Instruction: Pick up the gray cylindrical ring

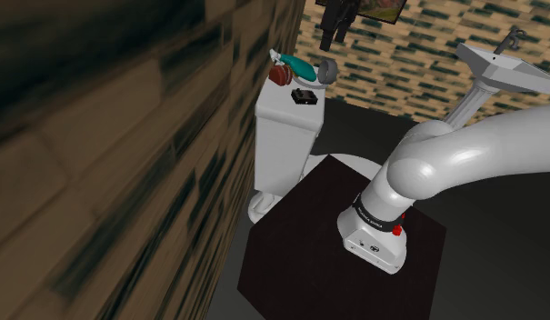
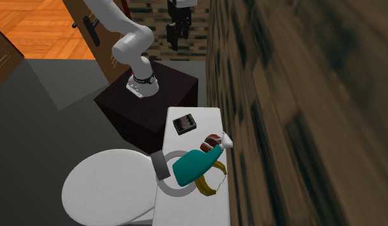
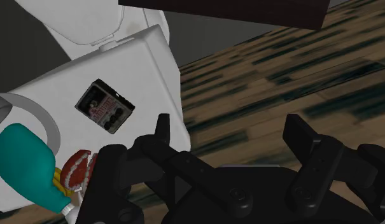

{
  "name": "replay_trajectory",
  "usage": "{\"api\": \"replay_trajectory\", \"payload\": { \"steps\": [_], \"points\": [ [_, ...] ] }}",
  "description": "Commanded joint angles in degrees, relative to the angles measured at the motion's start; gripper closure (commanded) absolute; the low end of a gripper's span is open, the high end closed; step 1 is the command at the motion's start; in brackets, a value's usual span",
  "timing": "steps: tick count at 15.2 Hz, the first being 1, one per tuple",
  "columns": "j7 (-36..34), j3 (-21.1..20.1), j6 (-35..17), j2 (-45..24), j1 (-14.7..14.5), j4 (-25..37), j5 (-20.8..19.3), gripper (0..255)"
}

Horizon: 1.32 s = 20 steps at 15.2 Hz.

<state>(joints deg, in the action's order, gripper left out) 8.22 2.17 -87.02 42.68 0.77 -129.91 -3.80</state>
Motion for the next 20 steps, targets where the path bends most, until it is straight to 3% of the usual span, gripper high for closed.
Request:
{"api": "replay_trajectory", "payload": {
  "steps": [1,11,20],
  "points": [
    [0.0,0.0,0.0,0.0,0.0,0.0,0.0,0],
    [10.4,13.1,-8.5,-10.7,3.5,3.2,-2.3,0],
    [21.5,24.9,-14.3,-25.5,5.0,11.4,1.5,0]
  ]
}}
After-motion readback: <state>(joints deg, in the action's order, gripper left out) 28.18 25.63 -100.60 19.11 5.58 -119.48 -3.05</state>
